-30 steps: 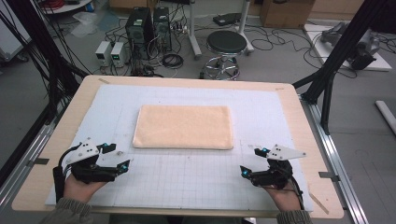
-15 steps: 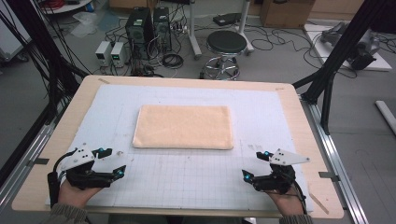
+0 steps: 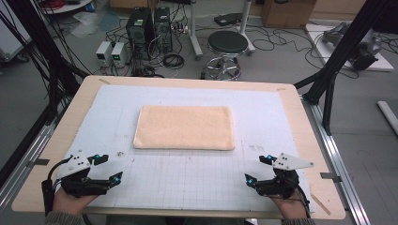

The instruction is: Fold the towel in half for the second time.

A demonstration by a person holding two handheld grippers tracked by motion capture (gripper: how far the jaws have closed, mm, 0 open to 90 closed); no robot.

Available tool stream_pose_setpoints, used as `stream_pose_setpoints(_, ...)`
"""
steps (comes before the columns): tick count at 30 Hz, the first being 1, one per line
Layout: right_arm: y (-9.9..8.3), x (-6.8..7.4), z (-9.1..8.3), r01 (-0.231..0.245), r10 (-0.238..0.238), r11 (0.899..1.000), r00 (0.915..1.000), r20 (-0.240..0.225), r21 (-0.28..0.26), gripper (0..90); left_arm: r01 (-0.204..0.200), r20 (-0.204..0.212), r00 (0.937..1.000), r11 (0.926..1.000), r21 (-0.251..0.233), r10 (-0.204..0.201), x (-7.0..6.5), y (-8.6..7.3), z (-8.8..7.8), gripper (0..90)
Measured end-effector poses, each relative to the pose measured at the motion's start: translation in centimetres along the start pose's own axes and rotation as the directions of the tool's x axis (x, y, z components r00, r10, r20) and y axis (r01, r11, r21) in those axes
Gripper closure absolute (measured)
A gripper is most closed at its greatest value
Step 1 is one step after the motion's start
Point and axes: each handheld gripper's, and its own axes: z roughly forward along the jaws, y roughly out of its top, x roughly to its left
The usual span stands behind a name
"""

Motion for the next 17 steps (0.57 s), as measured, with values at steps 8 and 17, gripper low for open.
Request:
stream_pose_setpoints(8, -0.22, 0.05, 0.21, -0.006, 0.006, 1.0, 1.0, -0.003, 0.01, 12.3, -0.003, -0.005, 1.0, 1.0, 0.001, 0.003, 0.08, -0.08, 0.08, 17.8)
stream_pose_setpoints(17, -0.34, -0.24, 0.46, -0.007, 0.007, 1.0, 1.0, -0.001, 0.009, 12.3, 0.003, -0.007, 1.0, 1.0, 0.004, -0.003, 0.24, -0.05, 0.36, 17.9)
